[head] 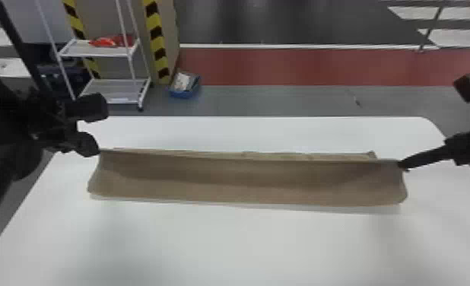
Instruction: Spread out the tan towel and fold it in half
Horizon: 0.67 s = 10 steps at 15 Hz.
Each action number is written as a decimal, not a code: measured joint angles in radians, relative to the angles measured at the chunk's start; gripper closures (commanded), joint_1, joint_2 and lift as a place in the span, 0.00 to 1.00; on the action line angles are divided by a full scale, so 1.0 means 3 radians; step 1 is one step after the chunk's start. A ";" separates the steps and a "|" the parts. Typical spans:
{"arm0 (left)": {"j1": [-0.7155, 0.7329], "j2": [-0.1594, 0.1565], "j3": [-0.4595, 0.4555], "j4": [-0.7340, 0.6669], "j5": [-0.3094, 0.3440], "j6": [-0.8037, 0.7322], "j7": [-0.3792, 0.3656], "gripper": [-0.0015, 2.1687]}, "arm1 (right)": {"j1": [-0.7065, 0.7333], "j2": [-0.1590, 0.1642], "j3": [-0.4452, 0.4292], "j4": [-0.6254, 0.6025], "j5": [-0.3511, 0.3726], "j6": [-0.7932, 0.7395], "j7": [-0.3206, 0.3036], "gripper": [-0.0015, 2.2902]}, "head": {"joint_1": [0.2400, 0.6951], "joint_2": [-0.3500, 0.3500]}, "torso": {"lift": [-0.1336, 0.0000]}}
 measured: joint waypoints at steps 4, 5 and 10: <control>-0.0091 -0.0068 0.0014 0.0166 -0.0059 -0.0008 0.0040 0.61 | -0.0037 0.0043 0.0067 0.0083 0.0040 -0.0038 0.0000 0.71 | 1.00 0.52 | 0.07; -0.0104 -0.0073 0.0014 0.0191 -0.0074 -0.0007 0.0049 0.61 | -0.0038 0.0044 0.0073 0.0106 0.0056 -0.0041 0.0000 0.71 | 1.00 0.52 | 0.07; -0.0162 -0.0077 0.0016 0.0280 -0.0105 -0.0006 0.0105 0.61 | -0.0044 0.0065 0.0039 0.0216 0.0131 -0.0048 0.0000 0.71 | 1.00 0.52 | 0.07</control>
